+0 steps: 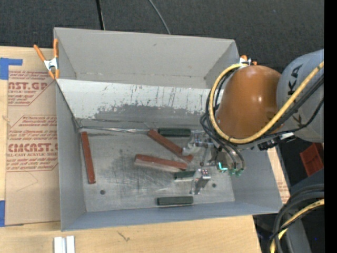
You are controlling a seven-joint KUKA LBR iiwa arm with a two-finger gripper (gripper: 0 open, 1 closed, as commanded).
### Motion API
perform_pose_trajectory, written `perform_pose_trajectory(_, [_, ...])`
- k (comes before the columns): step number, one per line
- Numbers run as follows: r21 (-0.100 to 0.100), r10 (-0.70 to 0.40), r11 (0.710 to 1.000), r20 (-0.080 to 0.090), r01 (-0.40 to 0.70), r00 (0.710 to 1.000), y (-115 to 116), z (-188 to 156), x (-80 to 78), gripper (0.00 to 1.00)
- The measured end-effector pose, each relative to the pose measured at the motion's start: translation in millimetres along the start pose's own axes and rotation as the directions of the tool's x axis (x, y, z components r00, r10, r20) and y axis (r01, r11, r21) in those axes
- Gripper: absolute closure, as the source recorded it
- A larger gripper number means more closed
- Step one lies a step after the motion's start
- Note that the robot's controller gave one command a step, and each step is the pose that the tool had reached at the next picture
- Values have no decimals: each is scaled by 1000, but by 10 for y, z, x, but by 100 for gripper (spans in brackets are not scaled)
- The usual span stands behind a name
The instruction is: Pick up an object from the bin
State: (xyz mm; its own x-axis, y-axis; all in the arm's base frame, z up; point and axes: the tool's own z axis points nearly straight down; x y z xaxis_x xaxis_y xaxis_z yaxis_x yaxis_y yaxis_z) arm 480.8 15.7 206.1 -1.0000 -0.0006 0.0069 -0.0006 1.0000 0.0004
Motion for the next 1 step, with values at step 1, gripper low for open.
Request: perform_pose_trajectory(1, [0,0,1000,7,0,1000,0,-30,-16,0])
